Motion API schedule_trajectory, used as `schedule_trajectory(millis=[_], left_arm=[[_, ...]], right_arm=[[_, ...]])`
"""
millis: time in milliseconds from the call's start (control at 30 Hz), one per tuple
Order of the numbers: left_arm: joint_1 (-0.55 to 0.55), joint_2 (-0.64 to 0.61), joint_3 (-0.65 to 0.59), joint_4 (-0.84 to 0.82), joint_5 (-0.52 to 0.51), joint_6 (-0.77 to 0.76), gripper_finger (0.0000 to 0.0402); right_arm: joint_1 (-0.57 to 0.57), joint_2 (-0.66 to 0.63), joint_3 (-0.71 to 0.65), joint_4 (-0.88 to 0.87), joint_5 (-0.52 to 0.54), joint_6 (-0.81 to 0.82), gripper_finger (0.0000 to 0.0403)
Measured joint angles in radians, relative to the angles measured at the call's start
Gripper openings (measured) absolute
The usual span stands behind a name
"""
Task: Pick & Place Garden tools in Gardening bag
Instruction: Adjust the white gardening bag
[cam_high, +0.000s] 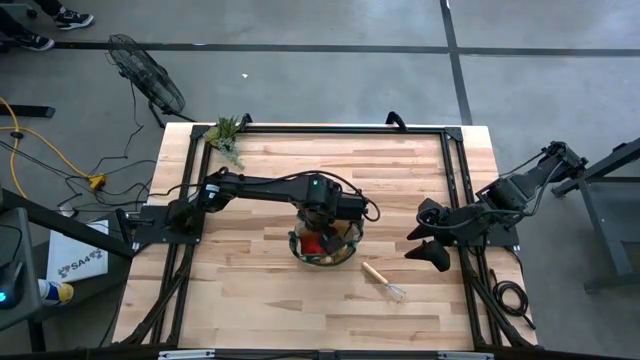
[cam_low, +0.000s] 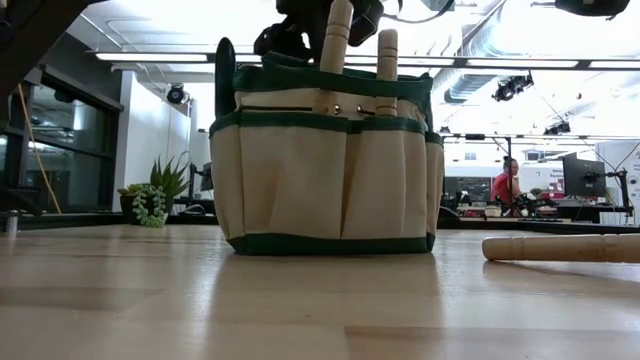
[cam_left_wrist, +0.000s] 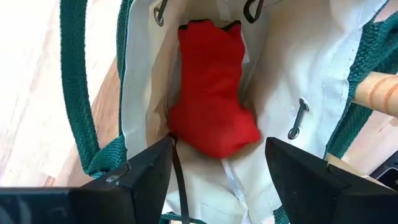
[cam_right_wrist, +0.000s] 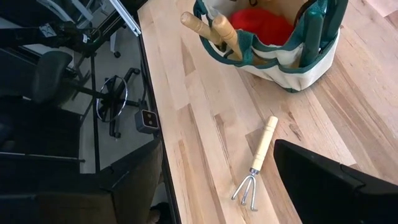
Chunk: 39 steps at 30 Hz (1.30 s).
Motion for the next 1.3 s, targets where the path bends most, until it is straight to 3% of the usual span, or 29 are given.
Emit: schedule_trajectory(millis=[200, 500, 667, 1000, 1300], left_arm=[[0.000, -0.002, 0.028, 0.003, -0.022, -0.004, 0.0250], [0.001, -0.033, 0.027, 0.000, -0.172, -0.014, 0.0251], [0.001, -0.035, 0.027, 0.000, -0.213, 0.101, 0.0251], [0.001, -0.035, 0.027, 0.009, -0.338, 0.521, 0.0251], [0.033, -0.035, 0.027, 0.019, -0.353, 0.553, 0.0251]], right_arm=[[0.000, 0.000, 0.000, 0.000, 0.000, 0.004, 0.0301], [0.000, 0.000, 0.000, -0.001, 0.000, 0.024, 0.0301], [0.000, 0.000, 0.000, -0.002, 0.001, 0.027, 0.0301], [0.000, 0.000, 0.000, -0.002, 0.004, 0.027, 0.0301], [0.000, 0.000, 0.000, 0.010, 0.005, 0.019, 0.0301]])
